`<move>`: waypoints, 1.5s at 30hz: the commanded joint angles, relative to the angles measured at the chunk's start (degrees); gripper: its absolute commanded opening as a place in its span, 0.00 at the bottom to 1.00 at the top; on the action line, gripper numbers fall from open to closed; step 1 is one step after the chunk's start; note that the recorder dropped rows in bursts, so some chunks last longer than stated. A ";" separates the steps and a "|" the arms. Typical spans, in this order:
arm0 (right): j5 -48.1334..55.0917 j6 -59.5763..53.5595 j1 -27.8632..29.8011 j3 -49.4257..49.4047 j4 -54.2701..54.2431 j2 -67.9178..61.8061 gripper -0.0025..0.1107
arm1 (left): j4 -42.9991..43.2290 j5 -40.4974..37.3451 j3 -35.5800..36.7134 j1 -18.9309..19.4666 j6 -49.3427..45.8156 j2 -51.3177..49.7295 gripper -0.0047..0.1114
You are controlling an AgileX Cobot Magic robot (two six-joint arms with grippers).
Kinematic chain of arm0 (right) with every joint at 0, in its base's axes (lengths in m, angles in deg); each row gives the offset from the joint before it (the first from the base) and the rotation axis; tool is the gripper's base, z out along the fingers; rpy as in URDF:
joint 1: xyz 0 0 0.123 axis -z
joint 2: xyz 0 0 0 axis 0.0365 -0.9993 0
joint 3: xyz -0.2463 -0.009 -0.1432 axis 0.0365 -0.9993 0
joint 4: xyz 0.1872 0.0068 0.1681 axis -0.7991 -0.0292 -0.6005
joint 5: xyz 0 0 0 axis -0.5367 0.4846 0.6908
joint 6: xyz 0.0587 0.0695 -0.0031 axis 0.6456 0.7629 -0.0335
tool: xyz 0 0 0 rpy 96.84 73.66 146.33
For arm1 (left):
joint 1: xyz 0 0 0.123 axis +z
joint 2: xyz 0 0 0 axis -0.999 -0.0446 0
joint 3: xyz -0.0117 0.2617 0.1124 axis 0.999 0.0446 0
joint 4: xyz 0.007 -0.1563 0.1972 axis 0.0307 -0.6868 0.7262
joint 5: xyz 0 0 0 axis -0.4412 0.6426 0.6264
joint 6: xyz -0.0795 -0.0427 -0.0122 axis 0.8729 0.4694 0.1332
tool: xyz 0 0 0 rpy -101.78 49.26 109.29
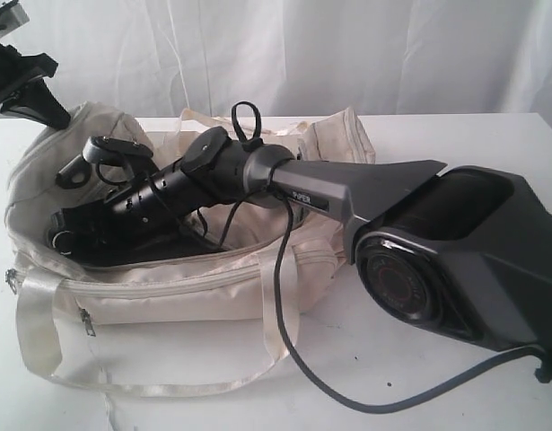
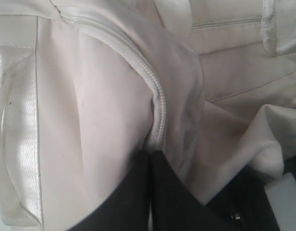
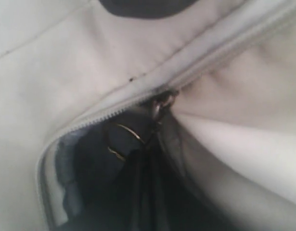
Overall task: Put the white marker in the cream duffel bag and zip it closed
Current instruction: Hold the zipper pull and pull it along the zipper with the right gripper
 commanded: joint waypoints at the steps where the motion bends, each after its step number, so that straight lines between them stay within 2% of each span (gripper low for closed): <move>1: -0.98 -0.30 1.22 0.11 0.47 -0.03 0.02 | -0.81 -5.30 0.03 -0.08 -0.64 -0.16 0.04; 14: 1.52 1.41 3.71 0.11 2.87 3.25 0.02 | -0.45 -5.30 0.03 -0.08 -0.98 -0.16 0.04; 22: 11.49 6.89 3.71 0.11 13.11 5.02 0.02 | -0.45 -5.30 0.03 -0.08 -0.99 -0.16 0.04; 35: 25.57 8.16 3.60 0.11 14.50 10.10 0.02 | -0.45 -5.30 0.61 -0.08 -1.10 -1.37 0.04; 45: 21.27 8.48 3.60 0.01 24.52 10.47 0.02 | -1.95 -3.41 8.08 -0.08 -2.05 -2.14 0.04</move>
